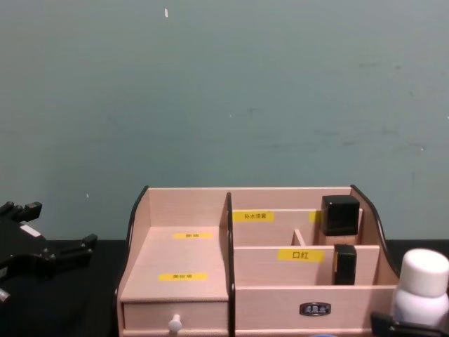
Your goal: Pick up the facial cleanser and watermelon frost from the table and place them into the tiered storage box.
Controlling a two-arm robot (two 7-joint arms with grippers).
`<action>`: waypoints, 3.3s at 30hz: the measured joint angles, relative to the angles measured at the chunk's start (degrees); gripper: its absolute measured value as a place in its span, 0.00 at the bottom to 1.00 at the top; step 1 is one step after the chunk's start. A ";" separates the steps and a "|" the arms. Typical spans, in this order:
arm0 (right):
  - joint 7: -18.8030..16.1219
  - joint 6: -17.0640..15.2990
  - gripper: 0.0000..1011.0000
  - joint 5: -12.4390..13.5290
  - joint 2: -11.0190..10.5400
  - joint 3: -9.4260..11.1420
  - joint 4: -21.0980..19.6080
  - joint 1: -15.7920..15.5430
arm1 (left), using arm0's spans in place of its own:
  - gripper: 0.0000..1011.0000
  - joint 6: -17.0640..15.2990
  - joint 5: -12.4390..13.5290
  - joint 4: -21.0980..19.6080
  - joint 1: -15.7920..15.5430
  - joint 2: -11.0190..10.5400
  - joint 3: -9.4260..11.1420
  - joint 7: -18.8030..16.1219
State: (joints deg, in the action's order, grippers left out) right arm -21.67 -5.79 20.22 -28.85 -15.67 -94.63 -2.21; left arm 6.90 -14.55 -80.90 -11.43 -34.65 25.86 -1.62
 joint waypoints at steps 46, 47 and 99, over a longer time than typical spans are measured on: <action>-1.24 0.78 0.60 2.13 -0.48 0.82 -1.17 -0.22 | 0.99 0.00 0.00 0.00 0.00 0.00 0.00 0.00; -1.28 0.76 0.60 2.20 -0.54 0.82 -1.39 -0.22 | 0.99 0.00 0.00 0.00 0.00 0.00 0.00 0.00; -2.75 -1.91 0.60 2.95 7.00 -10.04 8.37 24.52 | 0.99 0.00 0.00 0.00 0.00 0.00 0.00 0.00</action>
State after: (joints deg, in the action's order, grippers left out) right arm -24.41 -7.70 23.17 -21.86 -25.71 -86.26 22.31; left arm 6.91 -14.55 -80.90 -11.43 -34.65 25.86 -1.62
